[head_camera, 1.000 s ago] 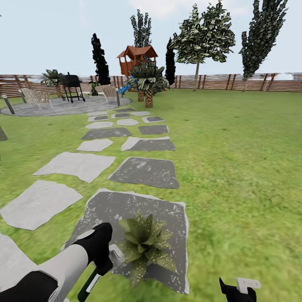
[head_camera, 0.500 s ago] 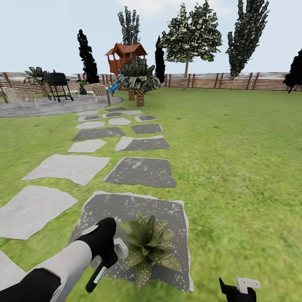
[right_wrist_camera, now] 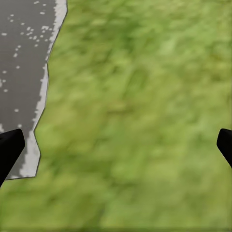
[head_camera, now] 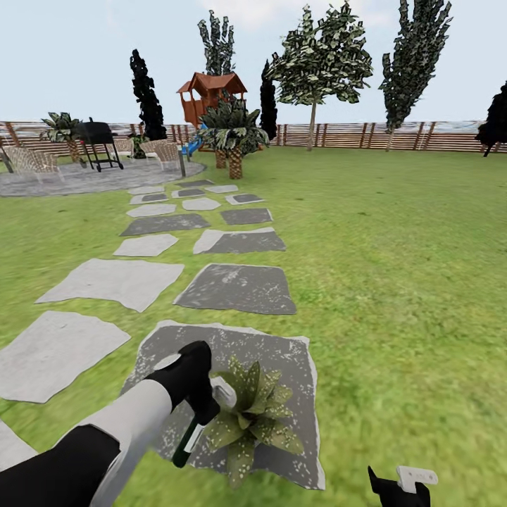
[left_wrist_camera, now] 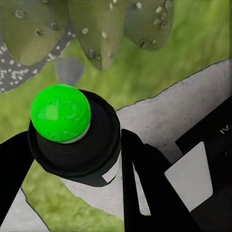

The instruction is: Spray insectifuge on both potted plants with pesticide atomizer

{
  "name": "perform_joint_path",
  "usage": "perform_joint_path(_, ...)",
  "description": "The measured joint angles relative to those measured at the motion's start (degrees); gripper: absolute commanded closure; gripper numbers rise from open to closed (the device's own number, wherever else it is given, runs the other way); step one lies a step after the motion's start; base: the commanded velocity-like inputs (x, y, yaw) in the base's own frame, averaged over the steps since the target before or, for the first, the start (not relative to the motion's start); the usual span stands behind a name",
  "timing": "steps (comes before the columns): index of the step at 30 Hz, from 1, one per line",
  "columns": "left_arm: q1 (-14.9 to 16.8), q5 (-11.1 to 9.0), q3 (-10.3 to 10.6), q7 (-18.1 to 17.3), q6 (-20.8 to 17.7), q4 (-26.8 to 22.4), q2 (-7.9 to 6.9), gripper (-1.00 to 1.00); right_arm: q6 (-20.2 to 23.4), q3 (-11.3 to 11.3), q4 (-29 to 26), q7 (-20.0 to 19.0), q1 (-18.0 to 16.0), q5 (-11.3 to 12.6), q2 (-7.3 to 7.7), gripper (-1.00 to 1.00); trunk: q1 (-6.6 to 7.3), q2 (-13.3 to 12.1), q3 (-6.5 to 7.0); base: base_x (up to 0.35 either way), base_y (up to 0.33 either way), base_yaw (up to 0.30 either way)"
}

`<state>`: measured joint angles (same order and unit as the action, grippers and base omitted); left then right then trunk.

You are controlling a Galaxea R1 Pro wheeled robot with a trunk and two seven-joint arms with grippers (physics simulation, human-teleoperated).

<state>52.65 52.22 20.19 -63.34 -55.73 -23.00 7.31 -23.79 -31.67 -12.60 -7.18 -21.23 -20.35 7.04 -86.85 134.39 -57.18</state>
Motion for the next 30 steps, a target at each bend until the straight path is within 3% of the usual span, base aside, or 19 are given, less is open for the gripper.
perform_joint_path(1,-0.1,0.0,0.0,0.0,0.1,0.1,0.0,1.0,0.0,0.0,0.0,0.0,0.0,0.0,0.0,-1.0,0.0,0.0,0.0,0.0,0.0,0.0)
perform_joint_path(5,-0.4,-0.4,4.6,-0.4,0.2,0.1,0.81,1.0,0.0,0.0,0.0,0.0,0.0,0.0,0.0,-1.0,0.0,0.0,0.0,0.0,0.0,0.0)
perform_joint_path(7,-0.4,-0.4,5.8,-1.0,0.2,0.0,1.77,1.0,0.0,0.0,0.0,0.0,0.0,0.0,0.0,-1.0,0.0,0.0,0.0,0.0,0.0,0.0)
perform_joint_path(10,-0.3,-0.1,6.6,-1.4,0.3,0.0,1.83,1.0,0.0,0.0,0.0,0.0,0.0,0.0,0.0,-1.0,0.0,0.0,0.0,0.0,0.0,0.0)
perform_joint_path(21,-0.7,0.1,7.0,-1.5,0.6,0.8,0.49,1.0,0.0,0.0,0.0,-0.1,0.0,-0.1,0.0,-1.0,0.0,0.0,0.0,0.0,0.0,0.0)
perform_joint_path(22,-0.6,1.6,7.0,-1.3,0.6,0.9,0.04,1.0,0.0,0.0,0.0,-0.1,0.0,-0.1,0.0,-1.0,0.0,0.0,0.0,0.0,0.0,0.0)
perform_joint_path(24,-0.6,2.5,6.9,-1.5,0.4,0.9,-0.27,1.0,0.0,0.0,0.0,-0.1,0.0,-0.1,0.0,-1.0,0.0,0.0,0.0,0.0,0.0,0.0)
perform_joint_path(30,-0.7,2.9,6.9,-1.5,0.2,0.8,-0.35,1.0,0.0,0.0,0.0,0.0,0.0,-0.1,0.0,-1.0,-0.03,0.0,0.0,-0.176,0.058,0.0)
